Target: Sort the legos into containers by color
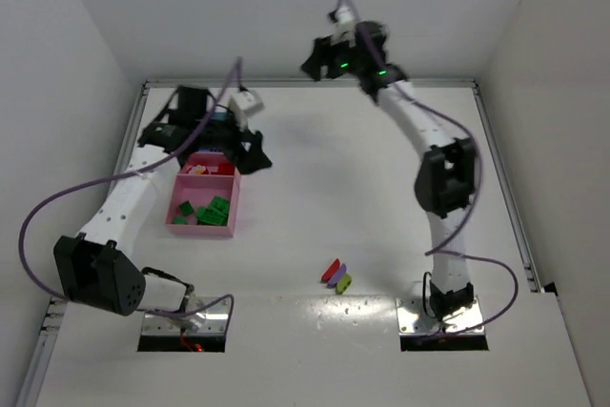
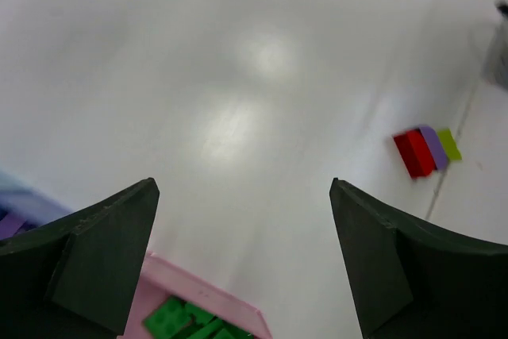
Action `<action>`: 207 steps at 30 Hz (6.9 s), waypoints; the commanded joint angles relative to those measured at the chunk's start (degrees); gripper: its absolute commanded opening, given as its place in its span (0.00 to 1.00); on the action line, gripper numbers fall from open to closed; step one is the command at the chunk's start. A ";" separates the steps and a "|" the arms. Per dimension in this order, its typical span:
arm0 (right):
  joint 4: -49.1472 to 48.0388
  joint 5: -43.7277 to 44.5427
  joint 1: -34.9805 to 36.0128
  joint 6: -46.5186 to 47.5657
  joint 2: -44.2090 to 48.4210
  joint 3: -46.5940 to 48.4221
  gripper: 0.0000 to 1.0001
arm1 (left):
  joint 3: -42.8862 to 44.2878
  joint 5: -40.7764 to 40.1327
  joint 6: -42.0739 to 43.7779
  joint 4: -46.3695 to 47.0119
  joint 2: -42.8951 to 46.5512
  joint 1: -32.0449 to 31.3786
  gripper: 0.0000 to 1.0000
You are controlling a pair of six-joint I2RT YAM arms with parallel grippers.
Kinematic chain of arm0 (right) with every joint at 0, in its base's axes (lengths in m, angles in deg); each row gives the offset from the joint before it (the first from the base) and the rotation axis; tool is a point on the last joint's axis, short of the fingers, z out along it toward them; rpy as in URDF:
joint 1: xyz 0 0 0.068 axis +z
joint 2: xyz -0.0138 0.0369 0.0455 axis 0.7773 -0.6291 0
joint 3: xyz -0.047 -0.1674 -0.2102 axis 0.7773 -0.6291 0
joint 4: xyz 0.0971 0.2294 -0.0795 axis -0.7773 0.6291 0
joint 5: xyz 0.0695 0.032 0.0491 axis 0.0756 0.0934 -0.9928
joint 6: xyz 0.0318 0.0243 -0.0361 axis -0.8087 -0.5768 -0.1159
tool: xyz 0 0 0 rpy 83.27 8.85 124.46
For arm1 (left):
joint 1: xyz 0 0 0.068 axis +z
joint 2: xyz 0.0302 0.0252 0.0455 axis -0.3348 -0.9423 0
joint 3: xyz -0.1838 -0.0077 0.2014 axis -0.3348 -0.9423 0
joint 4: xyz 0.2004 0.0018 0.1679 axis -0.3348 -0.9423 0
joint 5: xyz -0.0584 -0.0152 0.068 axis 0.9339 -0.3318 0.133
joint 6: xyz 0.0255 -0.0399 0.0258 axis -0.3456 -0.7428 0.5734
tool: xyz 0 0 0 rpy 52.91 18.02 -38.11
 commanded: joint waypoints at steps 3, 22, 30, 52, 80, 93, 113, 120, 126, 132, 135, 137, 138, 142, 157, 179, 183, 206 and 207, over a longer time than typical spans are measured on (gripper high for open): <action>21.25 -9.69 -16.37 7.97 22.06 -13.63 0.68 | -0.40 -9.16 17.31 -9.35 -5.61 -20.59 0.94; 22.23 -24.10 -38.53 10.88 48.39 -58.51 0.70 | -11.30 -15.43 32.96 3.92 -15.20 -58.15 0.92; 21.52 -28.50 -42.49 9.11 48.39 -59.93 0.70 | -14.47 -20.61 34.46 8.31 -16.87 -60.61 0.89; 23.20 -33.07 -46.27 10.70 44.43 -60.46 0.70 | -13.42 -21.67 38.15 11.92 -23.46 -57.37 0.94; 22.67 -33.60 -46.27 11.22 42.24 -62.56 0.70 | -12.27 -19.38 40.08 12.45 -24.78 -56.13 1.00; 22.14 -34.13 -46.27 11.22 42.24 -63.62 0.70 | -11.75 -19.38 46.50 9.21 -24.78 -57.19 0.95; 22.14 -34.13 -46.27 11.22 40.66 -64.15 0.70 | -10.69 -18.24 47.55 7.53 -25.31 -58.77 0.73; 21.62 -34.66 -46.27 11.22 40.65 -64.68 0.70 | -10.08 -21.22 41.60 8.06 -25.31 -58.77 0.36; 12.74 -40.54 -43.72 3.49 40.65 -71.26 0.70 | -14.12 -23.67 20.43 17.88 -21.10 -54.11 0.30; 9.93 -45.46 -35.83 -0.02 35.66 -67.16 0.70 | -17.28 -39.04 3.36 25.28 -13.98 -49.02 0.27; 5.46 -49.49 -31.95 -7.81 32.49 -64.25 0.70 | -16.58 -44.49 -0.43 25.81 -12.40 -47.09 0.26; 3.34 -50.91 -28.79 -9.60 29.34 -62.49 0.70 | -16.05 -45.83 -1.22 25.81 -10.90 -46.38 0.26; 3.34 -52.66 -27.56 -9.61 28.19 -60.22 0.70 | -16.05 -45.84 -1.22 25.81 -10.90 -45.51 0.26; 7.45 -57.59 -21.24 -8.47 21.95 -55.20 0.70 | -16.05 -45.67 -2.36 25.29 -8.79 -43.04 0.26; 39.72 -63.41 -13.93 21.24 11.74 -41.21 0.69 | -14.38 -43.81 -2.37 24.76 -8.26 -39.17 0.26; 34.89 -58.04 -8.13 17.46 10.68 -40.68 0.14 | -11.04 -42.76 -2.37 24.76 -9.31 -38.64 0.26; 35.93 -60.40 -9.88 18.16 11.21 -38.67 0.01 | -13.59 -42.76 -2.89 24.76 -7.74 -38.64 0.26; 26.55 -27.78 -7.24 7.19 11.65 -10.87 0.00 | -8.69 -22.14 -14.05 19.22 0.44 -15.37 0.26; 26.54 -31.37 -7.94 6.66 11.65 -12.72 0.00 | -7.80 -18.63 -17.10 19.22 -1.21 -11.78 0.26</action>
